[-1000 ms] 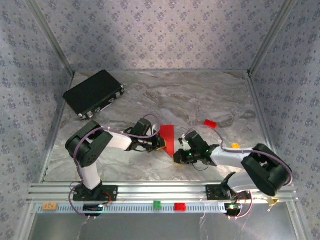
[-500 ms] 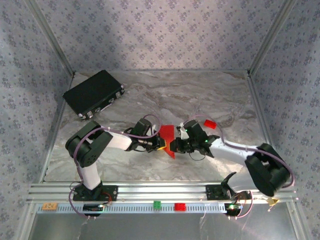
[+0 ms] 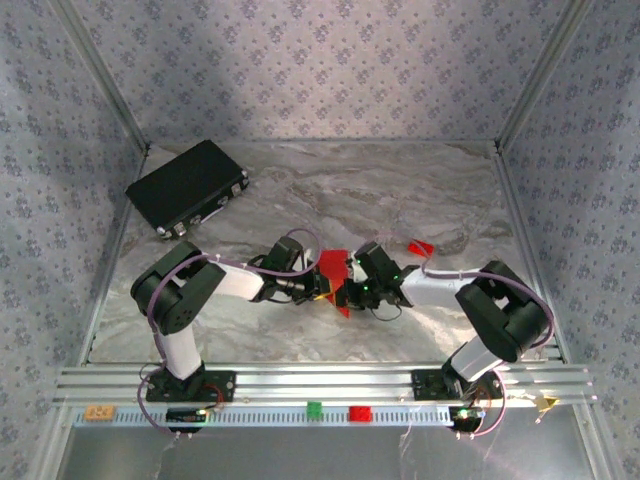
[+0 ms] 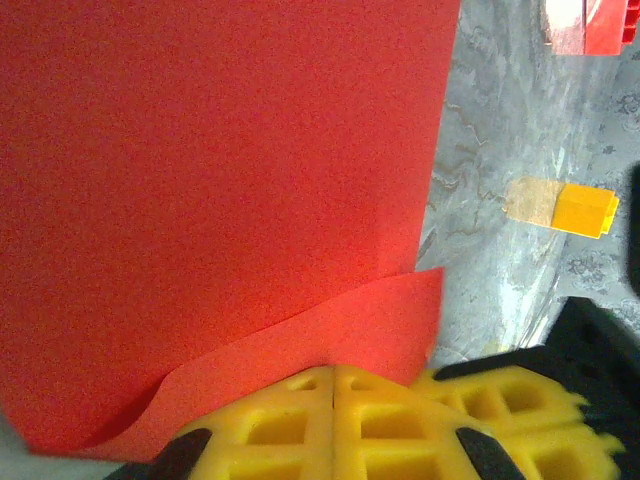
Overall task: Fold a paper plane with a square sheet of paper (pick it up from the middle)
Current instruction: Third fold the triangle at the center of the table.
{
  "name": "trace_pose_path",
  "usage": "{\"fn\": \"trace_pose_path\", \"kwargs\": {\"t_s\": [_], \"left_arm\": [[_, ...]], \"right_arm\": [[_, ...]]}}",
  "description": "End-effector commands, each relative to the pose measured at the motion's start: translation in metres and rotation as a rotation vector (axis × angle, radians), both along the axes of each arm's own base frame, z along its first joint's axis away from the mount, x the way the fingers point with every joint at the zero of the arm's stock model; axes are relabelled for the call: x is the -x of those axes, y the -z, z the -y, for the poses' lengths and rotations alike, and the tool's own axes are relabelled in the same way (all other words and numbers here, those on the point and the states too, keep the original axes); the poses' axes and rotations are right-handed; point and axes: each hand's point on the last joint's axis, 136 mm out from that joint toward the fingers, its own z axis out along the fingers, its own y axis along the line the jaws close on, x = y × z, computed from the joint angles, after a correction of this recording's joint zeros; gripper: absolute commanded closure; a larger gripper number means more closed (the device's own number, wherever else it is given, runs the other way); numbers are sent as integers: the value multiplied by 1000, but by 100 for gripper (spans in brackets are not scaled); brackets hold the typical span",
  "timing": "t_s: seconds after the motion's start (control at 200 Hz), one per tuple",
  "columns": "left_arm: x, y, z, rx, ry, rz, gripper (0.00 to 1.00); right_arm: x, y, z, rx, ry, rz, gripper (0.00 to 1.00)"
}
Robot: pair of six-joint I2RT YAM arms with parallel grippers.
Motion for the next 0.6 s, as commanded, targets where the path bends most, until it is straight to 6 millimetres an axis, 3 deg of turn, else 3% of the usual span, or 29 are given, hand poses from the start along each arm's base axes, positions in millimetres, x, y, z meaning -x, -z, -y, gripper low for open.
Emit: {"fn": "trace_pose_path", "kwargs": {"t_s": [0.0,0.315,0.465,0.595], "left_arm": [[1,14,-5,-75,1,-10,100],[-11,-33,8,-33,29,78,96],[-2,-31,11,-50,19,63,100],[4,-14,17,-85,13,27,100]], "right_arm": [[15,25,25,72,49,-73,95],[17,29,29,62,74,-91,97],[16,28,30,64,85,-86,98],[15,29,31,68,92,-88,99]]}}
